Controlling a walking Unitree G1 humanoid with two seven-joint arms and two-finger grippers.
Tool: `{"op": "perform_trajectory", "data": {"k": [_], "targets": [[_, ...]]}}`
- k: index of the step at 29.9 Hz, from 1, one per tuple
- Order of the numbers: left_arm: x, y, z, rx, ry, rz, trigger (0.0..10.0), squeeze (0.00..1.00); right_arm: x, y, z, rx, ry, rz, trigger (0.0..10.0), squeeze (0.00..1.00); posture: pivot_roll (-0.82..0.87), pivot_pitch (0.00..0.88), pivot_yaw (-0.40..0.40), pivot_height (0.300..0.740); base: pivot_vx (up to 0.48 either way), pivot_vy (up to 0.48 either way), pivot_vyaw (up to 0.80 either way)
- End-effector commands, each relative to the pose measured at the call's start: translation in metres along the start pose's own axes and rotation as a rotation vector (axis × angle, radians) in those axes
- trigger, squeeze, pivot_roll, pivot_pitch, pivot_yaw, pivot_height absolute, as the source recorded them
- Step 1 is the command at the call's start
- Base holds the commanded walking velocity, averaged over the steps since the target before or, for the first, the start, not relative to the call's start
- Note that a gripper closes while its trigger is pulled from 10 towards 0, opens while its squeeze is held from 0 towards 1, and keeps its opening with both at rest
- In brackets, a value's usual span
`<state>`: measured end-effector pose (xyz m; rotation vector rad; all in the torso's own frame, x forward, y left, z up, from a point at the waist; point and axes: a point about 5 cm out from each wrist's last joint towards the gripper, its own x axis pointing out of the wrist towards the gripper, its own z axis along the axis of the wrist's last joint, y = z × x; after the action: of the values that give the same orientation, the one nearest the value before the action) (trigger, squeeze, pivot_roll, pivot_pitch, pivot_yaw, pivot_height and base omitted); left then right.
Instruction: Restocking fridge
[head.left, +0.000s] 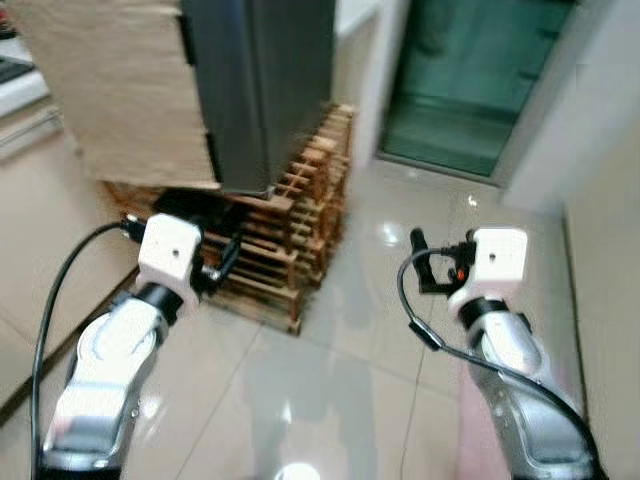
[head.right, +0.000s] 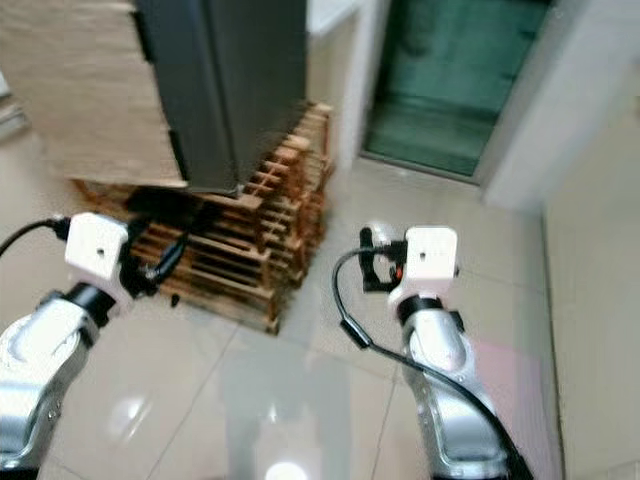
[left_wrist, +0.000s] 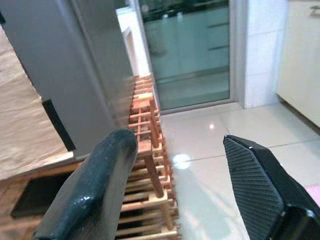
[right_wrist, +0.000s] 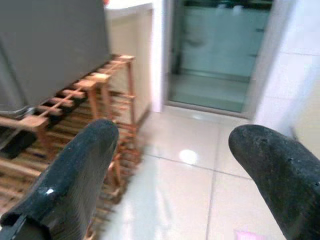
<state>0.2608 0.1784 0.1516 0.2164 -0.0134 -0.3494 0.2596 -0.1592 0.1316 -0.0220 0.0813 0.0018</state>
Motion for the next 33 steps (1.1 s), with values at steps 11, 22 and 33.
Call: {"op": "perform_trajectory", "data": {"k": [11,22,33], "targets": [[-0.001,0.007,0.003,0.028,-0.002,0.014,10.0,0.0,0.002,0.009,0.005,0.003,-0.02,0.029,10.0,0.0,0.11,0.022,0.019,0.74,0.0,0.48,-0.8],[0.004,0.004,0.009,0.111,-0.035,0.023,10.0,0.0,0.002,0.007,0.005,-0.009,-0.027,0.011,10.0,0.0,0.11,0.021,0.023,0.74,0.0,0.192,-0.69],[0.013,-0.008,0.005,-0.109,-0.016,0.044,10.0,0.0,0.003,0.007,0.009,-0.042,-0.047,-0.001,10.0,0.0,0.09,0.022,0.026,0.74,0.0,-0.044,0.0]]}}
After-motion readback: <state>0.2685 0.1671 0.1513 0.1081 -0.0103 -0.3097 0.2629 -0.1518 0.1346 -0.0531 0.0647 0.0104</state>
